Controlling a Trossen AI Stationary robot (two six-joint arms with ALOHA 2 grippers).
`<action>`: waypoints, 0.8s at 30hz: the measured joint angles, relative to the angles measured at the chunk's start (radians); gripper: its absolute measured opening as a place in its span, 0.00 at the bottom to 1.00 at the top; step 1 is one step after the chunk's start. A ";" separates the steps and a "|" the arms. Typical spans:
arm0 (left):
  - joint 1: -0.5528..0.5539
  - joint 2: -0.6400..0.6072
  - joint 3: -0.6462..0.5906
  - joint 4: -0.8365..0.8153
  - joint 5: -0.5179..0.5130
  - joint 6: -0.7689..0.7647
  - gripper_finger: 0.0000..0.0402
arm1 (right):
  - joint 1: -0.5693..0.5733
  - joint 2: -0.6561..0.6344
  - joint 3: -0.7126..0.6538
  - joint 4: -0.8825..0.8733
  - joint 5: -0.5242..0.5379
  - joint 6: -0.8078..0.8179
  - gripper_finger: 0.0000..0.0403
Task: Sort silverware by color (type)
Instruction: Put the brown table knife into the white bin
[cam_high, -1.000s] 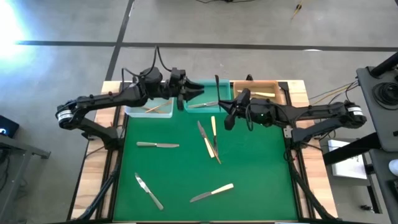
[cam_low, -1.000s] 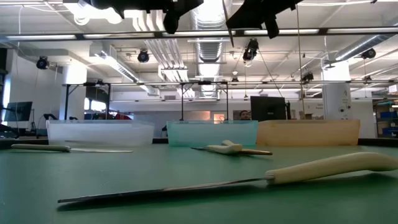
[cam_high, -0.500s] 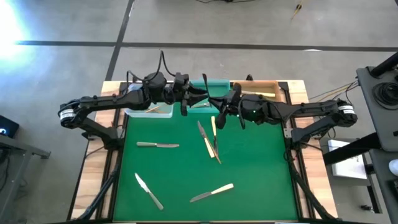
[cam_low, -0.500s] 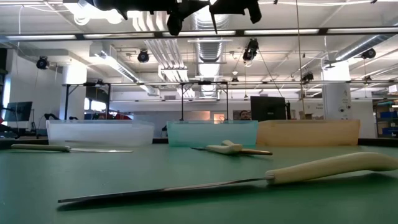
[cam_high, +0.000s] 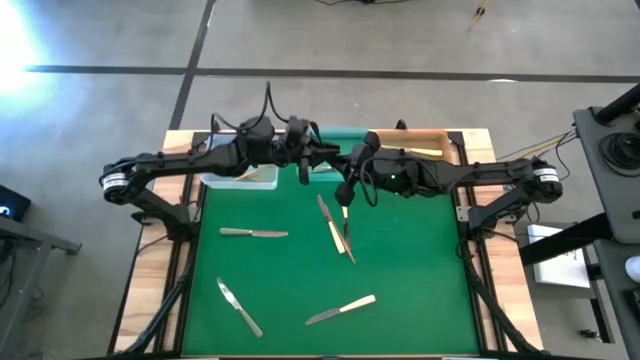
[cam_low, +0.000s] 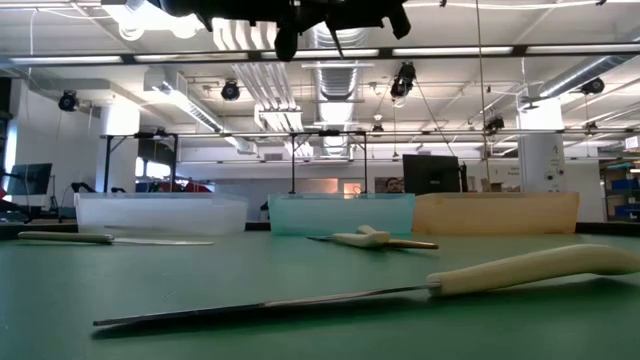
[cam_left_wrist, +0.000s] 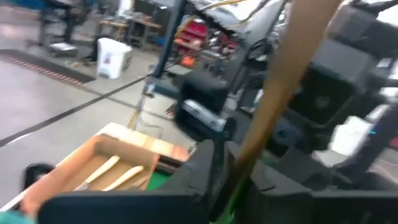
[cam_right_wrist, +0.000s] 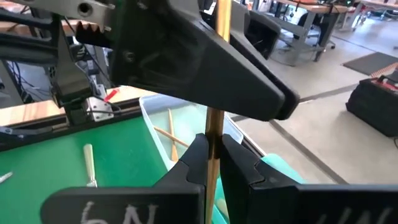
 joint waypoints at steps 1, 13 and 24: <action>0.001 0.000 0.007 -0.025 -0.017 0.000 0.03 | 0.000 -0.002 0.000 -0.003 0.002 0.004 0.03; 0.005 -0.002 0.181 -0.393 -0.096 0.124 0.01 | -0.003 -0.044 0.000 -0.029 0.001 0.015 0.02; 0.131 -0.003 0.498 -1.209 -0.336 0.343 0.00 | -0.006 -0.130 0.000 -0.210 0.013 0.081 0.08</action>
